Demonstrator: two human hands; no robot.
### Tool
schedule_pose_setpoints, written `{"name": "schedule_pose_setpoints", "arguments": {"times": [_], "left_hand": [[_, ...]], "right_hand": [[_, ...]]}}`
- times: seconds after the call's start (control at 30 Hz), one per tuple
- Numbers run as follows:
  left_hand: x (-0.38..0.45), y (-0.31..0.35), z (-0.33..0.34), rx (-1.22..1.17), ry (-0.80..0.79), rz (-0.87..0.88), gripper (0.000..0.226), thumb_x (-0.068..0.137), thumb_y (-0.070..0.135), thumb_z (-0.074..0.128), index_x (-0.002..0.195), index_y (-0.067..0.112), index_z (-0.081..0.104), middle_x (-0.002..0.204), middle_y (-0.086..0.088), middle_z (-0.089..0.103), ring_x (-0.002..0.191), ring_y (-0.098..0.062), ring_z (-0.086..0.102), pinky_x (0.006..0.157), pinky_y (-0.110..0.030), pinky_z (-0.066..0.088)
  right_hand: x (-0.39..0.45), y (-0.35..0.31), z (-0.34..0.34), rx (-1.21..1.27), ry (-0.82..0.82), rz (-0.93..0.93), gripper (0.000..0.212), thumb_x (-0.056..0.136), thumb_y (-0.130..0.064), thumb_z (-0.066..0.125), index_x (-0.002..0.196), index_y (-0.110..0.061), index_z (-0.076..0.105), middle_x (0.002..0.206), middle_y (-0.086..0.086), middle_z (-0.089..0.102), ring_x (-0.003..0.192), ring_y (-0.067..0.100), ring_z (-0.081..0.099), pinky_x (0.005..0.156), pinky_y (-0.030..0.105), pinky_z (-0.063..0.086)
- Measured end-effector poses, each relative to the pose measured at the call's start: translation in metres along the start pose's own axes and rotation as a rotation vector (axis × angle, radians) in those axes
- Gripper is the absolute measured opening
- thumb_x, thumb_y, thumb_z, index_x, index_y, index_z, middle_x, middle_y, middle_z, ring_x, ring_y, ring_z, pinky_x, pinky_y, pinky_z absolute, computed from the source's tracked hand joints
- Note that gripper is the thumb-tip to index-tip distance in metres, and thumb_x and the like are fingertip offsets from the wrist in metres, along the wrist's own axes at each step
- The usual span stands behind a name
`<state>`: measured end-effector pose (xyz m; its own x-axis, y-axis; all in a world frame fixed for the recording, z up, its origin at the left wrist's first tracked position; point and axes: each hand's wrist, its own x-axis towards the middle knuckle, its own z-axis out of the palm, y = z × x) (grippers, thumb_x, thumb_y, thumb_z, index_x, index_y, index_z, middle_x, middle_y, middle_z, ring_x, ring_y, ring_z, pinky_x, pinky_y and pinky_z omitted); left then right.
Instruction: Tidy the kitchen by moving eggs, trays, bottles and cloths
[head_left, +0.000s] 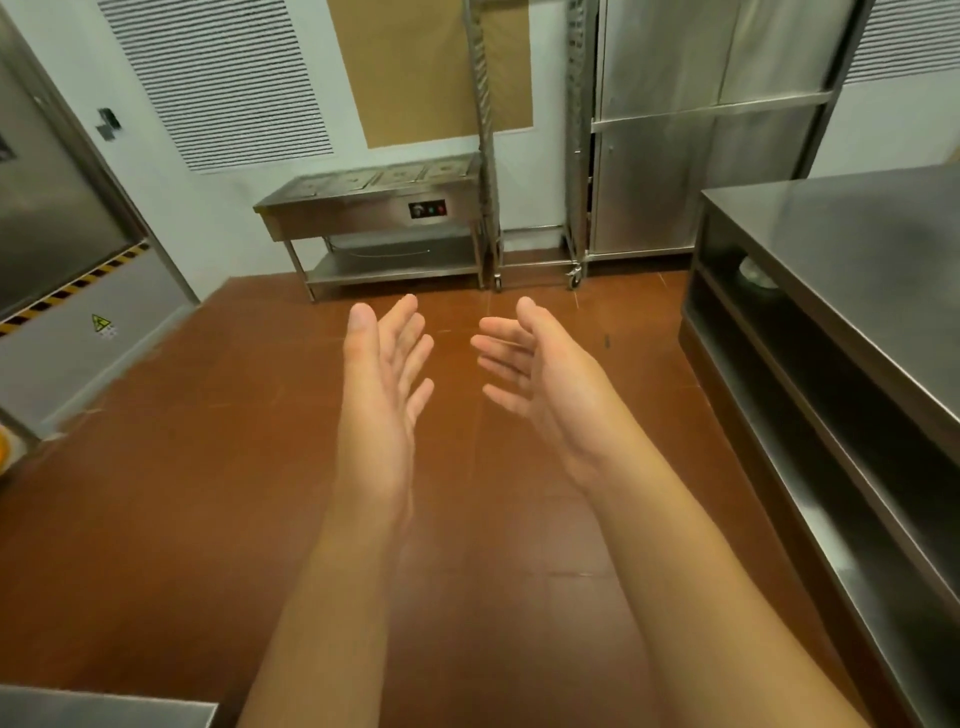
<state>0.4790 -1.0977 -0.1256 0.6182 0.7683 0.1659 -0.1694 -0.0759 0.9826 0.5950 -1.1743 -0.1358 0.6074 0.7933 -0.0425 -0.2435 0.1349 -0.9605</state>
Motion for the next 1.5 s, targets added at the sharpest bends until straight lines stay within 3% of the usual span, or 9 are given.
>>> {"name": "schedule_pose_setpoints", "arguments": {"times": [0.33,0.67,0.93,1.2,1.37,1.5], "left_hand": [[0.169,-0.027,-0.093,-0.035,-0.017,-0.014,0.079,0.083,0.076,0.02,0.147,0.037,0.046,0.153,0.013,0.046,0.138,-0.005,0.045,0.121,-0.047,0.027],[0.275,-0.047,-0.165,-0.042,-0.011,-0.049,0.077,0.085,0.075,0.018,0.146,0.037,0.044,0.154,0.015,0.045,0.139,-0.004,0.044,0.122,-0.045,0.027],[0.356,-0.078,-0.252,0.032,0.245,-0.11,0.081,0.083,0.078,0.018,0.148,0.035,0.042,0.156,0.011,0.042,0.14,-0.006,0.043,0.121,-0.045,0.027],[0.422,-0.067,-0.336,0.059,0.665,-0.035,0.071,0.093,0.075,0.019,0.146,0.036,0.046,0.15,0.012,0.05,0.135,-0.003,0.048,0.119,-0.044,0.031],[0.424,-0.074,-0.376,0.047,0.887,-0.036,0.066,0.099,0.064,0.016,0.149,0.031,0.045,0.15,0.01,0.05,0.136,-0.006,0.048,0.12,-0.045,0.031],[0.42,-0.083,-0.419,0.018,1.009,-0.025,0.066,0.098,0.066,0.017,0.147,0.032,0.047,0.148,0.012,0.053,0.134,-0.005,0.051,0.119,-0.045,0.032]], "right_hand": [[0.155,0.005,0.06,-0.022,0.104,-0.062,0.048,0.1,-0.054,0.039,0.13,-0.023,0.061,0.126,-0.006,0.067,0.119,0.009,0.06,0.105,0.037,0.047],[0.268,0.023,0.135,-0.11,0.032,-0.043,0.052,0.101,-0.053,0.035,0.136,-0.023,0.056,0.132,-0.006,0.063,0.122,0.007,0.058,0.104,0.032,0.047],[0.402,0.064,0.209,-0.162,-0.175,0.051,0.052,0.099,-0.057,0.033,0.134,-0.026,0.057,0.133,-0.008,0.062,0.125,0.009,0.055,0.11,0.038,0.043],[0.529,0.061,0.317,-0.16,-0.568,0.069,0.051,0.1,-0.058,0.031,0.135,-0.03,0.056,0.132,-0.013,0.062,0.124,0.004,0.055,0.092,0.019,0.045],[0.559,0.102,0.374,-0.157,-0.82,0.195,0.05,0.101,-0.055,0.033,0.136,-0.027,0.056,0.133,-0.01,0.062,0.126,0.007,0.055,0.108,0.034,0.043],[0.577,0.127,0.42,-0.145,-0.948,0.322,0.051,0.103,-0.047,0.033,0.14,-0.018,0.052,0.139,-0.002,0.059,0.131,0.014,0.052,0.113,0.04,0.04]]}}
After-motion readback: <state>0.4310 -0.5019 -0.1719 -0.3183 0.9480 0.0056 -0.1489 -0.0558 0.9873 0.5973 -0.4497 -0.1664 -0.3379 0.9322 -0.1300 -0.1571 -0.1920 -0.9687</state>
